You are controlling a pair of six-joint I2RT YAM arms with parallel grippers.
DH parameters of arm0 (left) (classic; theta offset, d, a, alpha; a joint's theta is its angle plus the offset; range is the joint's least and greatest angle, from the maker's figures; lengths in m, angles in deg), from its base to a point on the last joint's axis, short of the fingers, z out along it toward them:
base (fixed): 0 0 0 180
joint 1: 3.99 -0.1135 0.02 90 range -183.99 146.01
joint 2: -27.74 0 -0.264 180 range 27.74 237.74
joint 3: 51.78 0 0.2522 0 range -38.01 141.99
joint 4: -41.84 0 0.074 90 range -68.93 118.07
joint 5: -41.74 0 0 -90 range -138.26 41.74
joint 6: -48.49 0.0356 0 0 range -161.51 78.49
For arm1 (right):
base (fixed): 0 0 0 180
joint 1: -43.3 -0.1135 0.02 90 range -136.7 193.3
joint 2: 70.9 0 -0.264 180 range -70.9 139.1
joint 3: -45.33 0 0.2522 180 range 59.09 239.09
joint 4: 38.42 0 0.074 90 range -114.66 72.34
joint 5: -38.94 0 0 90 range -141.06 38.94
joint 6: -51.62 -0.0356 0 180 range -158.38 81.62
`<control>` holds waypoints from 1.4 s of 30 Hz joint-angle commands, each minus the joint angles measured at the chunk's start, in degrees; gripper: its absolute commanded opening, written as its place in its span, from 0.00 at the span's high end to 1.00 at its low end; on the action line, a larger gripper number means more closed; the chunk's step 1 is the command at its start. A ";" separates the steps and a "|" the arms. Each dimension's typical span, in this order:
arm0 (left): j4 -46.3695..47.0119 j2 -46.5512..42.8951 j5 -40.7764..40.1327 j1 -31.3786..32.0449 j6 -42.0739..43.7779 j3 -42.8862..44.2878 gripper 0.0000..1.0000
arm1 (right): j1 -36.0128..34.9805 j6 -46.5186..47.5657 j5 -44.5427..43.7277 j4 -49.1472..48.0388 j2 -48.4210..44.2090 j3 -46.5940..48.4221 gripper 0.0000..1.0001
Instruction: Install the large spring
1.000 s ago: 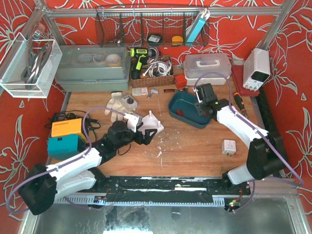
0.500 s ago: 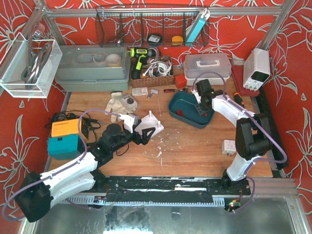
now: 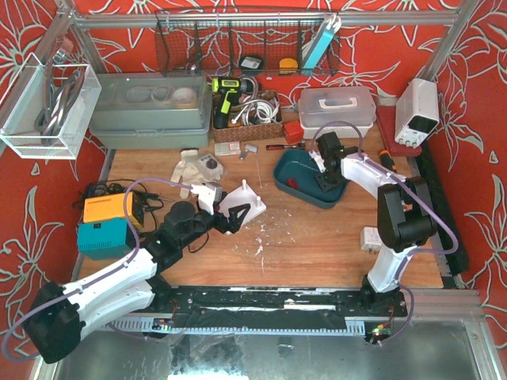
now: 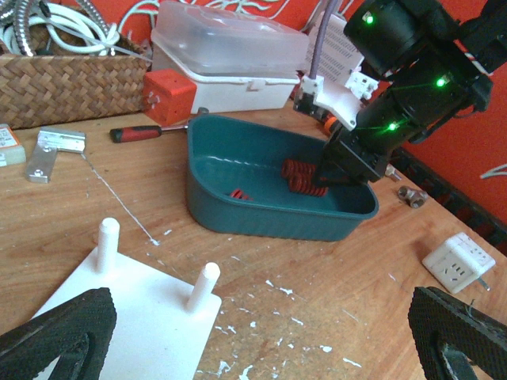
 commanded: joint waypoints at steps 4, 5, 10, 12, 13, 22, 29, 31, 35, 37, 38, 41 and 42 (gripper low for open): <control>0.50 -0.76 -1.48 0.25 0.99 -0.22 0.00 | 0.70 0.52 0.25 2.32 3.08 2.94 0.59; 0.52 -0.69 -1.56 0.26 0.98 -0.26 0.00 | 0.78 0.45 0.19 2.44 3.52 3.17 0.59; 0.42 -0.71 -2.14 0.27 1.13 -0.30 0.00 | 1.48 -0.21 1.43 2.96 5.25 3.80 0.59; 0.34 -0.69 -2.34 0.33 1.16 -0.37 0.00 | 1.64 -0.43 1.94 3.16 5.75 3.85 0.59; 0.35 -0.68 -2.36 0.27 1.20 -0.36 0.00 | 1.69 -0.40 2.27 3.35 6.00 3.90 0.59; 0.08 -0.85 -2.89 0.29 1.25 -0.24 0.00 | 2.13 -0.89 3.38 4.10 7.81 4.64 0.58; 0.06 -0.72 -3.24 0.34 1.26 -0.31 0.00 | 2.38 -1.50 4.18 3.89 10.07 5.03 0.58; -0.05 -0.73 -3.32 0.34 1.33 -0.27 0.00 | 2.39 -1.53 4.44 4.01 10.63 5.24 0.59; -0.11 -0.99 -3.50 0.34 1.33 -0.30 0.00 | 2.49 -1.38 4.06 4.32 11.85 5.82 0.60; -0.23 -1.08 -3.57 0.26 1.33 -0.31 0.00 | 2.53 -1.28 3.70 4.28 11.91 5.84 0.62; -0.19 -1.06 -3.64 0.33 1.33 -0.33 0.00 | 2.50 -1.08 3.89 4.23 11.81 5.96 0.64; -0.19 -1.03 -3.59 0.34 1.29 -0.28 0.00 | 2.55 -0.56 5.21 3.72 10.66 5.97 0.72; -0.16 -1.03 -3.52 0.34 1.29 -0.28 0.00 | 2.50 -0.30 5.81 3.41 10.15 5.92 0.74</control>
